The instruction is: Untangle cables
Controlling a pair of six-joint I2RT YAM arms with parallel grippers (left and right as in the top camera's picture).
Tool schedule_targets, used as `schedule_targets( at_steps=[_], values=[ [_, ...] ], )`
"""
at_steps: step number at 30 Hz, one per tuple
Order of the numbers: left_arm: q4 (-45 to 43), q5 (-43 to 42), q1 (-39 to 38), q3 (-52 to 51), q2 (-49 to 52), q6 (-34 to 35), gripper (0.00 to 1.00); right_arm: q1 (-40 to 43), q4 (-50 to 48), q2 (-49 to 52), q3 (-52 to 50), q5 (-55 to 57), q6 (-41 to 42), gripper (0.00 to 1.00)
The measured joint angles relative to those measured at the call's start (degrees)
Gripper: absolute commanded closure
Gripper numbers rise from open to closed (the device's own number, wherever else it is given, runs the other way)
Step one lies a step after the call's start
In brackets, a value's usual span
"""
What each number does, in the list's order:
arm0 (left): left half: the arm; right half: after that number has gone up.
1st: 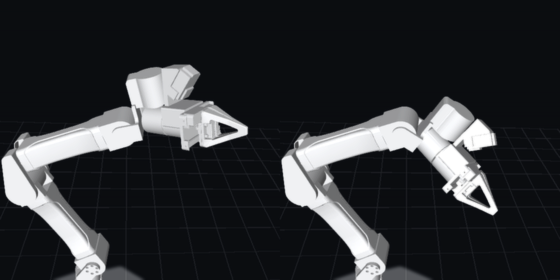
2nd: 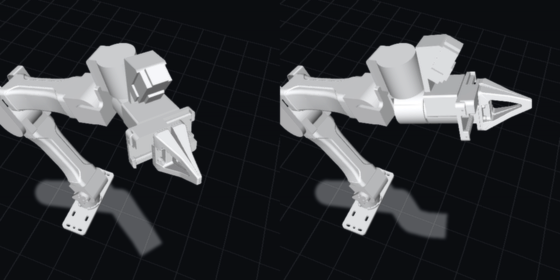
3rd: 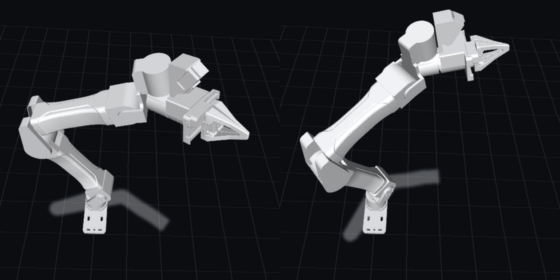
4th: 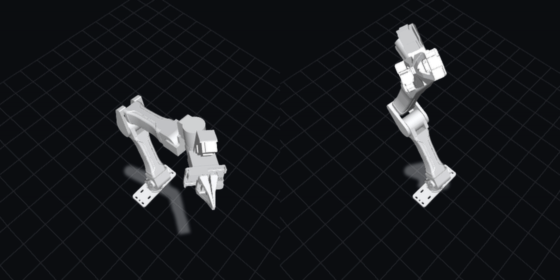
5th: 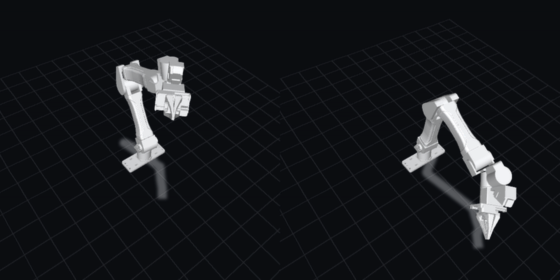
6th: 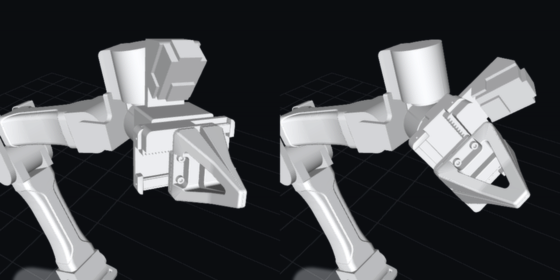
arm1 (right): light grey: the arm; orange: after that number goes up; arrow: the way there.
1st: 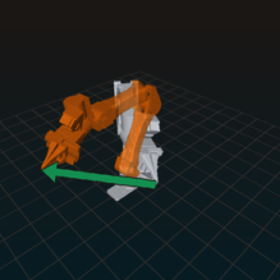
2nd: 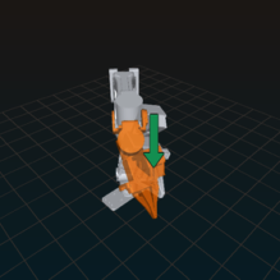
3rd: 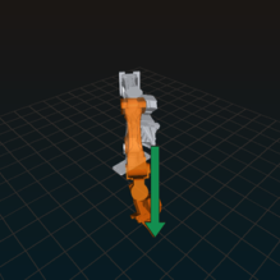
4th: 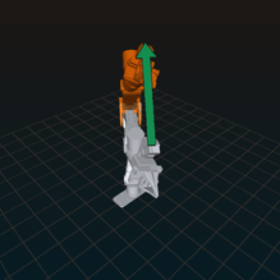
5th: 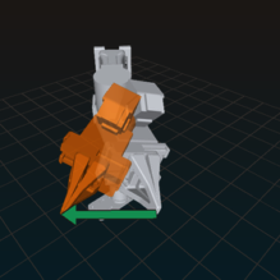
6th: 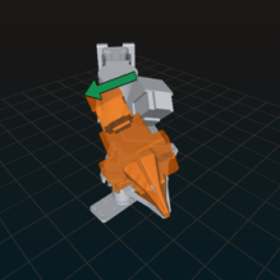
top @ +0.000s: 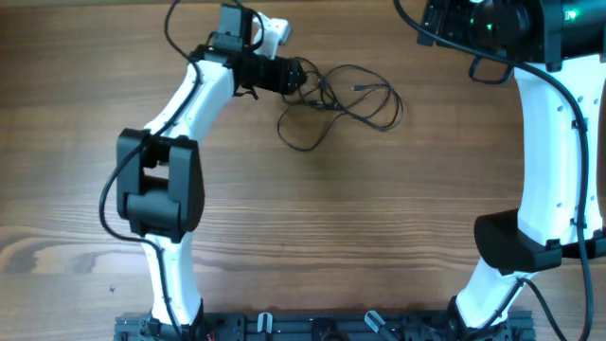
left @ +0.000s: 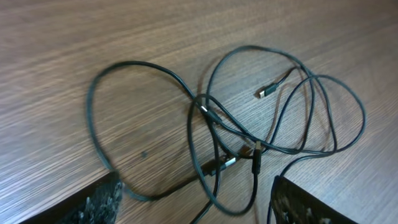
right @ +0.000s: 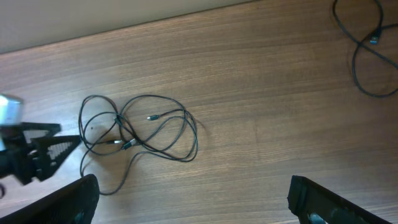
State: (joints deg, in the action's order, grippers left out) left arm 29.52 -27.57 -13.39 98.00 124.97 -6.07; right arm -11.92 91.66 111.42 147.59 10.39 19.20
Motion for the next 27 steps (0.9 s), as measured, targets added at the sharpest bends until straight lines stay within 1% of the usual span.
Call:
schedule_targets(
  at_steps=[8,11,14,17,20,23,25,27],
  values=[
    [-2.64,-0.31,-1.99,0.0,1.07,-0.15,0.22,0.0,0.22,0.0,0.0,0.0,0.0,0.0],
    [-3.02,-0.42,-1.99,0.0,1.42,-0.13,0.26,0.0,0.5,0.0,0.0,0.0,0.0,0.0],
    [-3.04,-0.44,-1.99,0.0,2.47,-0.2,0.33,0.0,0.5,0.0,0.0,0.0,0.0,0.0],
    [-2.99,-0.42,-1.99,0.0,4.26,-0.26,0.44,0.0,0.5,0.0,0.0,0.0,0.02,0.0],
    [-2.99,-0.39,-2.23,0.0,5.79,-0.39,0.49,0.0,0.48,0.0,0.0,0.0,0.0,0.0],
    [-3.74,-0.42,-2.89,0.0,6.01,-0.48,0.6,0.0,0.5,0.0,0.0,0.0,0.02,0.0],
    [-4.52,-0.42,-3.48,0.0,6.01,-0.46,0.73,0.0,0.5,0.0,0.0,0.02,0.0,0.0],
    [-4.74,-0.42,-3.91,0.0,6.01,-0.17,0.81,0.0,0.5,0.0,0.0,0.0,0.0,0.0]
  ],
)
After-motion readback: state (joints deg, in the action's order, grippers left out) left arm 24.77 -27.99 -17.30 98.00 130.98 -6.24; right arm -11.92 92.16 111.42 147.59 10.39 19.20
